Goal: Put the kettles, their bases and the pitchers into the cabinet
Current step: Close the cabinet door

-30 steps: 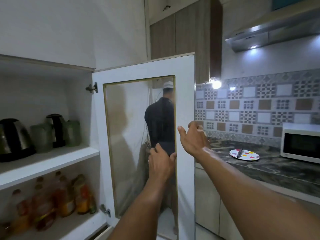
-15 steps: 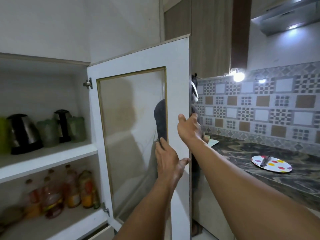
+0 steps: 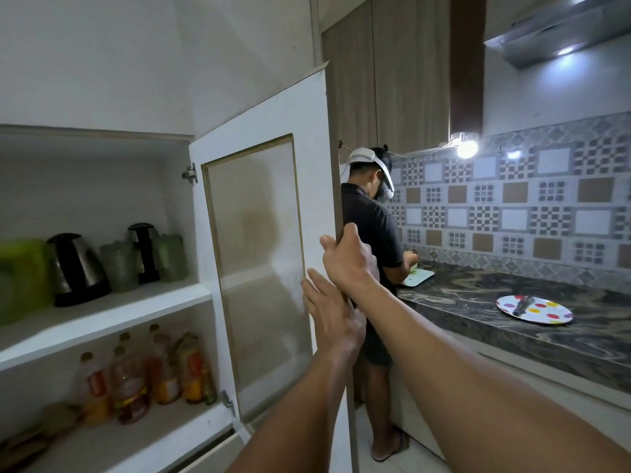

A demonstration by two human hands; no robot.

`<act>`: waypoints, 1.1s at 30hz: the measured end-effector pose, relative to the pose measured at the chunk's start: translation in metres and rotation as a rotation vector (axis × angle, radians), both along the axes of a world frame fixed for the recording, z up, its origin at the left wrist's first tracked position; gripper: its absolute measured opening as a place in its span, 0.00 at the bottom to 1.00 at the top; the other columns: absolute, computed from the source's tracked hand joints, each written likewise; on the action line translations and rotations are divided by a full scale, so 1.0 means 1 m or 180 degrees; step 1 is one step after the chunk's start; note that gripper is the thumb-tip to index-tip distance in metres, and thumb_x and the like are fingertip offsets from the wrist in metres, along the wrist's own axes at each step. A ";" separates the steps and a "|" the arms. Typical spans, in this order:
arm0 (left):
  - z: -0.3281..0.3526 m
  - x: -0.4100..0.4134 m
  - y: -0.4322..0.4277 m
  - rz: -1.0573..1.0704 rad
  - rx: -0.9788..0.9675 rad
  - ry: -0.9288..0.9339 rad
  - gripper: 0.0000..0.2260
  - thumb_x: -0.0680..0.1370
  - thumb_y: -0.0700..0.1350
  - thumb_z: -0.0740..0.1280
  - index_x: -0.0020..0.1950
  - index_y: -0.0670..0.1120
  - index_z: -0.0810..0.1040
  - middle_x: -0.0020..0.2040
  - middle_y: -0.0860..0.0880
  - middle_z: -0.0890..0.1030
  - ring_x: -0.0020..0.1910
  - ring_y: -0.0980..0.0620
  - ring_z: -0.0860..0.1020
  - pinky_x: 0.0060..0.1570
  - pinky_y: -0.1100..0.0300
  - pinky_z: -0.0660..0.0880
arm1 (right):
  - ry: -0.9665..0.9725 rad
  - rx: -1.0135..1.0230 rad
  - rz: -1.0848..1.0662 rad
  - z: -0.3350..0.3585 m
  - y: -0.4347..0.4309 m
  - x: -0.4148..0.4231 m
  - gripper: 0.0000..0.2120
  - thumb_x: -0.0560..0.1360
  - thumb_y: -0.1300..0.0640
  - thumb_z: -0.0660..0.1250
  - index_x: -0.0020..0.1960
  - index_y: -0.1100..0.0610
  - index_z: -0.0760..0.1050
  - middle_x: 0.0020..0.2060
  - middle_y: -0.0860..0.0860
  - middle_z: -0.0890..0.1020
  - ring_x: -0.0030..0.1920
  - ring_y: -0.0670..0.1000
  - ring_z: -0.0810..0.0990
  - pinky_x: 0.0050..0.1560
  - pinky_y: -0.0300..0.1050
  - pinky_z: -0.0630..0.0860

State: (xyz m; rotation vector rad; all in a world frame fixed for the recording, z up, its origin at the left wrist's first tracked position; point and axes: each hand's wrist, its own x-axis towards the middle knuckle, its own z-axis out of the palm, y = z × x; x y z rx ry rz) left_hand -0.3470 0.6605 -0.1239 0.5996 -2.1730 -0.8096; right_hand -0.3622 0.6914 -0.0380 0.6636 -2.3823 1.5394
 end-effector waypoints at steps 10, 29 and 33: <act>-0.005 0.154 -0.069 0.0209 0.0265 0.0490 0.36 0.77 0.37 0.67 0.79 0.48 0.51 0.73 0.47 0.68 0.69 0.46 0.72 0.64 0.50 0.75 | 0.0442 0.0229 0.0683 0.008 -0.060 0.153 0.15 0.77 0.42 0.63 0.53 0.54 0.70 0.47 0.51 0.80 0.48 0.56 0.79 0.50 0.52 0.76; 0.032 0.377 -0.385 0.2437 0.0175 0.0381 0.13 0.75 0.48 0.72 0.58 0.46 0.79 0.54 0.47 0.81 0.55 0.48 0.79 0.56 0.56 0.76 | 0.1172 0.0190 0.2280 0.061 -0.402 0.311 0.19 0.73 0.42 0.70 0.54 0.51 0.67 0.62 0.58 0.66 0.55 0.62 0.75 0.54 0.56 0.77; 0.039 0.380 -0.441 0.2673 0.0169 0.0142 0.13 0.78 0.47 0.69 0.61 0.45 0.78 0.58 0.46 0.81 0.58 0.48 0.78 0.55 0.60 0.72 | 0.1196 0.0241 0.2217 0.059 -0.467 0.315 0.19 0.73 0.41 0.70 0.52 0.50 0.65 0.64 0.59 0.64 0.61 0.64 0.70 0.52 0.54 0.75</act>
